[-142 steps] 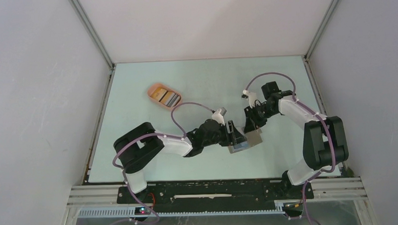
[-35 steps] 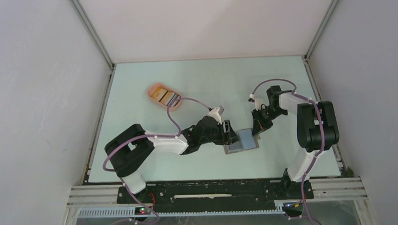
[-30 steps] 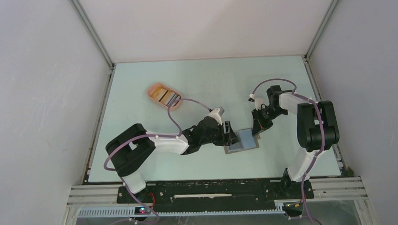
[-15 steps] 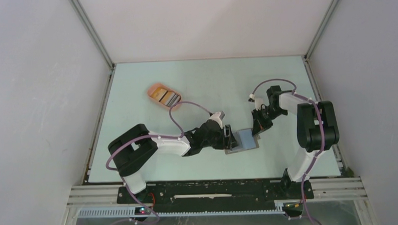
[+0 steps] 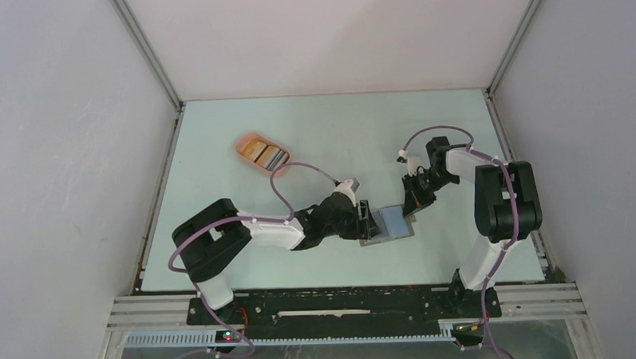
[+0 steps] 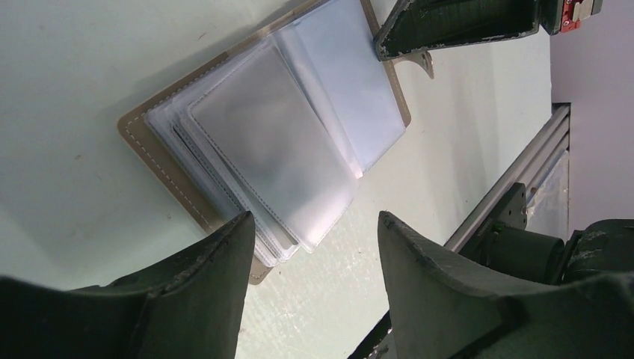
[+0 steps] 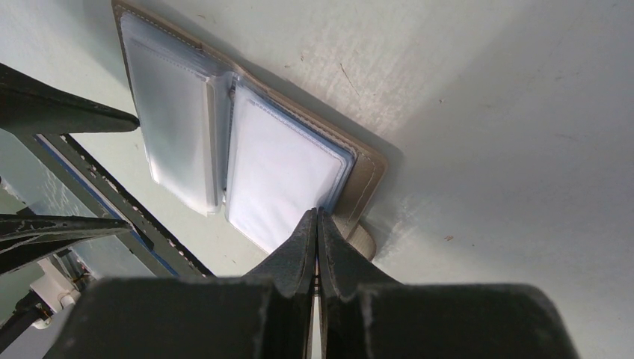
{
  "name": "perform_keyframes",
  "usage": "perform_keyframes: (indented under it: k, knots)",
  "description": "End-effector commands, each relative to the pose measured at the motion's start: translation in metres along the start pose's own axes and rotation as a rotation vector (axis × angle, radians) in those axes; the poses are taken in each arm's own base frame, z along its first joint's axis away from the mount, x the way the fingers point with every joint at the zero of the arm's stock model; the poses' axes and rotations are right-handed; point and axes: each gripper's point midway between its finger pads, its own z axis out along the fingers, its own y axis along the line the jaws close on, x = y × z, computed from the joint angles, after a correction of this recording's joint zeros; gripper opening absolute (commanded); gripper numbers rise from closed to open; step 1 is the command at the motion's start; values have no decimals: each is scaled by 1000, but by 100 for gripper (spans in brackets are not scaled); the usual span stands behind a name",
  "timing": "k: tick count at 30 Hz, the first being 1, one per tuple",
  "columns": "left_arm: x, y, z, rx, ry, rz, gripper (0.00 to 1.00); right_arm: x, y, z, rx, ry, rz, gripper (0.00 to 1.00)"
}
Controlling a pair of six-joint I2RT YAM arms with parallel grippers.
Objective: Put the credit cards into the card holder
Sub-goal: Turn over the card slot in the card holder.
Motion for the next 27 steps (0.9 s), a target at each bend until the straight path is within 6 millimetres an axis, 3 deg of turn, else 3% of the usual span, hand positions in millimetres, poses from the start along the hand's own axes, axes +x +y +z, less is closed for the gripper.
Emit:
perform_keyframes:
  k: [1,16,27]
  knots:
    - [-20,-24,-10,31,-56,22,66,-10,4,-4,-6,-28,-34,8]
    - [-24,-40,-17,59,-87,24,65,-10,4,-4,-6,-29,-36,8]
    - [-16,-42,-4,90,-56,0,64,-10,5,-4,-8,-29,-37,8]
